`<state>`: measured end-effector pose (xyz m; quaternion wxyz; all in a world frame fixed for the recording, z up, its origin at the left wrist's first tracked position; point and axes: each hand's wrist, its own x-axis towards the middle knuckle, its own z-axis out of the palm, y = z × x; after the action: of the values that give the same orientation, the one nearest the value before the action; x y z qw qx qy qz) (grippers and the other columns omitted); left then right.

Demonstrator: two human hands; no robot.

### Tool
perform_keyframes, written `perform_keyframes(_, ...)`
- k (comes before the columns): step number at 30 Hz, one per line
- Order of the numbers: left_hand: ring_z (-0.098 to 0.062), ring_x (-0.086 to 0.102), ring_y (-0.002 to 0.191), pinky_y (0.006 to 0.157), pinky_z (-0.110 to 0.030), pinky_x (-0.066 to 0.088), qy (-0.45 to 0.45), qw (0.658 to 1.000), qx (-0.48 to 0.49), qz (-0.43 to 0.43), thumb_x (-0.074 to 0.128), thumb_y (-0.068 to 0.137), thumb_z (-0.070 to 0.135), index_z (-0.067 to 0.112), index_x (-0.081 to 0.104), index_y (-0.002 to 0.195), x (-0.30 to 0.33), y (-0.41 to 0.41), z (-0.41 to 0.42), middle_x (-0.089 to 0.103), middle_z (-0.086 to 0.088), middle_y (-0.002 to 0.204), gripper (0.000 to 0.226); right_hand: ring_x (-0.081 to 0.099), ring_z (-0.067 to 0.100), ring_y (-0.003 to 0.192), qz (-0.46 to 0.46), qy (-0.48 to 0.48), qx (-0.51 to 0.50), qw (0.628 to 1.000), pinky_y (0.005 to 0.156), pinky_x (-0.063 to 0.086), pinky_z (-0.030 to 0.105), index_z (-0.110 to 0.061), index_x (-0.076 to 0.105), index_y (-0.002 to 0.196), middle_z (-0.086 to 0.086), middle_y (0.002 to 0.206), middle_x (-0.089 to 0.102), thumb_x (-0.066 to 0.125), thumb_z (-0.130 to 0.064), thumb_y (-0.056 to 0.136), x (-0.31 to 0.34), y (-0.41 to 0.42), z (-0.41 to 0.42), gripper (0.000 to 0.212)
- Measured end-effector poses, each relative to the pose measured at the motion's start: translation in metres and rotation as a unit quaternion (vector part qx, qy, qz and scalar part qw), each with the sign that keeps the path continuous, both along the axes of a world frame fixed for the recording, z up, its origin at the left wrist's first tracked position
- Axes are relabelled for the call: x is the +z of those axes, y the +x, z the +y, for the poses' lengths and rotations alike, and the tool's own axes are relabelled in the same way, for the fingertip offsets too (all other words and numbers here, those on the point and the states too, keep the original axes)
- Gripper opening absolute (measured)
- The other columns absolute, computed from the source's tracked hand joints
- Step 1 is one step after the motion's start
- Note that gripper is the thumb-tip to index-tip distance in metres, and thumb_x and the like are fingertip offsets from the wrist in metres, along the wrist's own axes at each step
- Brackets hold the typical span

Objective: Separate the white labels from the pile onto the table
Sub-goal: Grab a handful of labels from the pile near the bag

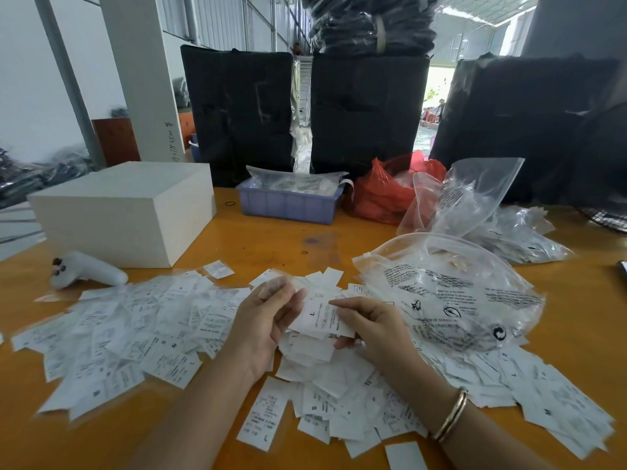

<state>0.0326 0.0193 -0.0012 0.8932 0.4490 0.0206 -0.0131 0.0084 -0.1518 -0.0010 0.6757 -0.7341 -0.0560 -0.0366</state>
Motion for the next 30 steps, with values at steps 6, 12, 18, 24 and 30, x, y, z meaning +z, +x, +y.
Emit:
perform_keyframes(6, -0.015, 0.072, 0.08, 0.06, -0.019, 0.055, 0.044, 0.999, -0.007, -0.031, 0.067, 0.078, 0.009, 0.014, 0.072, 0.08, -0.004, -0.001, -0.001, 0.069, -0.01, 0.073, 0.008, 0.063, 0.016, 0.048, 0.015, 0.017, -0.012, 1.0, 0.049, 0.051, 0.024, -0.025, 0.075, 0.082, 0.001, 0.067, 0.071, 0.059, -0.007, 0.091, 0.001, 0.001, -0.001, 0.025)
perform_keyframes(12, -0.015, 0.072, 0.083, 0.064, -0.019, 0.055, 0.129, 0.991, -0.001, -0.029, 0.068, 0.083, 0.008, 0.014, 0.071, 0.093, -0.007, 0.0, -0.004, 0.075, -0.005, 0.087, 0.012, 0.061, 0.019, 0.048, 0.025, 0.084, -0.011, 0.996, 0.053, 0.053, 0.034, -0.02, 0.076, 0.084, 0.009, 0.071, 0.07, 0.058, -0.006, 0.091, 0.0, 0.004, -0.005, 0.024)
perform_keyframes(18, -0.015, 0.071, 0.076, 0.064, -0.02, 0.056, 0.199, 0.979, -0.007, -0.04, 0.073, 0.081, 0.008, 0.023, 0.075, 0.084, -0.01, 0.002, -0.006, 0.074, 0.0, 0.081, 0.016, 0.059, 0.019, 0.047, 0.017, 0.112, -0.015, 0.993, 0.05, 0.053, 0.028, -0.016, 0.076, 0.083, 0.009, 0.068, 0.068, 0.058, -0.004, 0.09, 0.0, 0.004, -0.006, 0.023)
perform_keyframes(24, -0.014, 0.071, 0.073, 0.062, -0.019, 0.055, 0.211, 0.976, -0.005, -0.048, 0.072, 0.081, 0.006, 0.022, 0.073, 0.085, -0.011, 0.002, -0.007, 0.074, -0.002, 0.079, 0.017, 0.061, 0.017, 0.052, 0.03, 0.074, -0.007, 0.997, 0.052, 0.051, 0.029, -0.015, 0.071, 0.085, 0.006, 0.067, 0.068, 0.063, -0.009, 0.089, -0.002, 0.004, -0.004, 0.011)
perform_keyframes(30, -0.014, 0.072, 0.077, 0.063, -0.018, 0.055, 0.139, 0.99, 0.009, -0.039, 0.065, 0.086, 0.005, 0.012, 0.067, 0.098, -0.008, 0.002, -0.004, 0.074, -0.006, 0.078, 0.014, 0.048, 0.009, 0.048, 0.015, 0.041, -0.027, 0.999, 0.047, 0.041, 0.019, -0.019, 0.069, 0.066, -0.004, 0.057, 0.056, 0.071, -0.017, 0.083, -0.002, 0.006, -0.005, 0.017)
